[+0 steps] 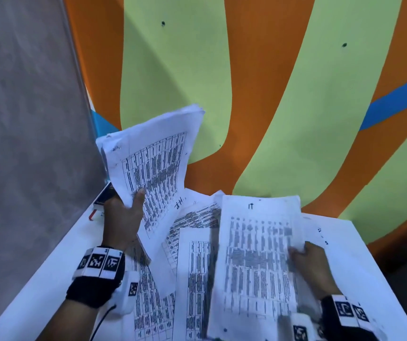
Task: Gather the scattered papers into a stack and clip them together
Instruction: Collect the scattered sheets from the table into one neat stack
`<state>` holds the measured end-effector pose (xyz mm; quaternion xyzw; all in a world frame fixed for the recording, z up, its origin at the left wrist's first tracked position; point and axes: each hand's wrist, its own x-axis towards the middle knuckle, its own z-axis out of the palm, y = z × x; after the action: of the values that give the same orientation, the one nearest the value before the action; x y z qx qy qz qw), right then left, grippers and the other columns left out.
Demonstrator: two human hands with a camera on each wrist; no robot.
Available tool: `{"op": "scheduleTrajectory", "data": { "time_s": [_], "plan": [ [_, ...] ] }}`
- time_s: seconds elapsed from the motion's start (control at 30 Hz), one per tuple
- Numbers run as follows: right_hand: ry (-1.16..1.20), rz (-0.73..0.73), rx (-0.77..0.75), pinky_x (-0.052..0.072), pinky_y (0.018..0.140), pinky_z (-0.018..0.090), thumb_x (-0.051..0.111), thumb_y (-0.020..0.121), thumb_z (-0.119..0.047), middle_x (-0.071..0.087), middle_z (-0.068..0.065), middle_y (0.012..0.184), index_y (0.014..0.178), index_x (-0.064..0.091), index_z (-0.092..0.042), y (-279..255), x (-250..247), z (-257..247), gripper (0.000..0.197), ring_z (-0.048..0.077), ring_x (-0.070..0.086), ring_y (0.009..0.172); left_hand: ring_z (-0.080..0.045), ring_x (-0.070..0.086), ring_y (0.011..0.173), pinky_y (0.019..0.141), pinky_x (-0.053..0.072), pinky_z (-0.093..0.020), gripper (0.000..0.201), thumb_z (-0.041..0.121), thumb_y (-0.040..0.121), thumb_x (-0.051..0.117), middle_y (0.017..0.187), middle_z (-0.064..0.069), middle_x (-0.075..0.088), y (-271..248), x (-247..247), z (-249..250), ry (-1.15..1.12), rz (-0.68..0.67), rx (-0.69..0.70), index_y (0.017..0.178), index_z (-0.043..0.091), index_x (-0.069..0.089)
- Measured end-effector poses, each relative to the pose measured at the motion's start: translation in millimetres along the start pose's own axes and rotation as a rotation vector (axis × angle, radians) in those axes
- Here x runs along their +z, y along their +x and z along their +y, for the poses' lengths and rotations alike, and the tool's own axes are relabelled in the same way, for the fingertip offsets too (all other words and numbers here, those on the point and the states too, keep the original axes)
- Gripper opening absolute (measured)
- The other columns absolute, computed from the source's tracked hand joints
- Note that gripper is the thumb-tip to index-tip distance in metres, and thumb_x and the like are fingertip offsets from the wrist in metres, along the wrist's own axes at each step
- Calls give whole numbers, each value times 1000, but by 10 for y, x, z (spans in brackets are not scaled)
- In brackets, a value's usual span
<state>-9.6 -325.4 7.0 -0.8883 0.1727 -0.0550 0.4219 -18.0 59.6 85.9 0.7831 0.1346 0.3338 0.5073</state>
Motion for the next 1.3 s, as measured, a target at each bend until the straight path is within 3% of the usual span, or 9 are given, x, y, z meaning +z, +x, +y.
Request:
{"op": "scheduleTrajectory", "data": {
  "time_s": [0.2,0.37,0.5,0.57,0.67,0.93,1.1,1.17,1.3],
  "plan": [
    [-249,-238,76,51,68,37,47,91,-18,61,11,86,90,50,-7,-398,657,15,11,25,60,73,-8,30,39,57,29,-26,42,22,90,61,50,-3,39,-113,89,46,-47,-76,-4,57,20,35],
    [-491,-204,177,47,90,40,65,76,-54,45,17,125,126,35,-6,-722,925,-175,75,34,49,117,-13,52,81,77,38,-27,18,9,89,62,88,-8,59,-221,101,157,-94,-99,52,93,14,46],
    [-513,-192,145,51,91,41,77,68,-44,47,17,124,129,28,-6,-799,1049,-139,87,32,52,113,-4,42,45,62,35,-24,39,11,87,64,54,-21,53,-203,130,35,-54,-81,67,60,23,39],
    [-437,-175,157,51,89,44,80,66,-37,46,20,124,128,27,-6,-801,1076,-120,87,36,50,114,0,39,39,57,30,-23,44,16,88,64,48,-22,51,-194,127,22,-45,-110,44,50,10,41],
    [-518,-124,202,49,89,46,82,62,-43,39,18,128,132,26,-7,-825,1090,-141,97,34,42,119,-37,61,54,55,36,-30,48,21,88,63,59,-35,56,-166,120,9,-54,-117,54,66,-21,52],
    [-485,-193,355,50,93,40,83,56,-47,59,12,118,116,50,-7,-775,1098,-177,79,30,59,109,-52,62,70,59,41,-34,47,16,88,64,75,-43,59,-146,70,57,-61,-120,97,78,-27,51],
    [-464,-212,283,50,87,38,68,80,-34,44,16,121,110,56,-7,-873,1066,-146,42,37,55,108,0,42,30,39,32,-9,50,15,89,64,41,-15,44,-186,54,61,-31,-120,72,46,4,40],
    [-377,-214,246,57,78,36,65,81,-27,59,14,106,100,59,-5,-900,1034,-134,30,31,64,93,-5,34,26,37,26,-17,55,18,89,64,39,3,30,-196,48,65,-21,-133,60,47,20,29],
    [109,37,362,47,54,27,65,82,-16,63,9,71,82,63,-1,-853,796,-60,15,21,57,59,-6,25,31,50,23,-23,46,20,89,64,46,2,29,-170,6,33,-53,-135,10,56,-6,45]
  ]
}}
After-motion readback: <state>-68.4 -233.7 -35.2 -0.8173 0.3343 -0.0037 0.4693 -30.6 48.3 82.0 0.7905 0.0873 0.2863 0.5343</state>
